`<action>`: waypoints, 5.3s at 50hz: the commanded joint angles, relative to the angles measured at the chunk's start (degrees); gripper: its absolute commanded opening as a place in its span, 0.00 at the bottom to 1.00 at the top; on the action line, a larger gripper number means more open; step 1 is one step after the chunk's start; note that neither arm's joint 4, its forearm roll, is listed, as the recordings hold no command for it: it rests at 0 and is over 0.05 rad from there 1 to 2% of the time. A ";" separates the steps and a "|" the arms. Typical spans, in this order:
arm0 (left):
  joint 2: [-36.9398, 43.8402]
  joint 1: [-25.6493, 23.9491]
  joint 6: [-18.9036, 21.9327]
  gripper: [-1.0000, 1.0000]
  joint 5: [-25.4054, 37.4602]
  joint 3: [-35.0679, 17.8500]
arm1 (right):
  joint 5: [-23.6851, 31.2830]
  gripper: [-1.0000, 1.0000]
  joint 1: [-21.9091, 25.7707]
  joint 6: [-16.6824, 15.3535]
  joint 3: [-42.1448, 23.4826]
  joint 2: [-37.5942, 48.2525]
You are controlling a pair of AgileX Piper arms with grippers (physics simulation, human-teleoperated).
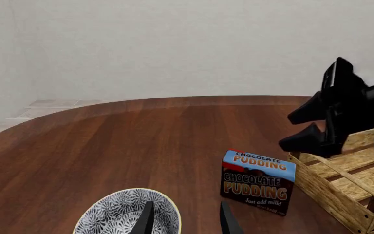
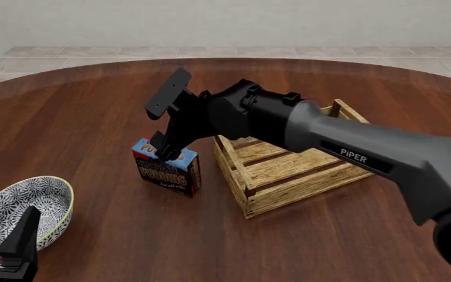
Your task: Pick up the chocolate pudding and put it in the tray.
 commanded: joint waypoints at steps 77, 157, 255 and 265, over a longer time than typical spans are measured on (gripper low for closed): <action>0.00 0.00 -0.01 1.00 0.00 0.00 | -1.61 1.00 -1.26 3.83 -2.87 6.65; -0.01 -0.02 -0.01 1.00 0.00 0.00 | -3.14 1.00 -1.89 5.62 -2.27 9.54; -0.02 0.00 -0.02 1.00 0.00 0.00 | -5.18 1.00 -1.71 8.26 -1.22 12.87; -0.04 0.01 -0.04 1.00 -0.01 0.00 | -5.51 1.00 -2.00 8.47 -1.01 13.08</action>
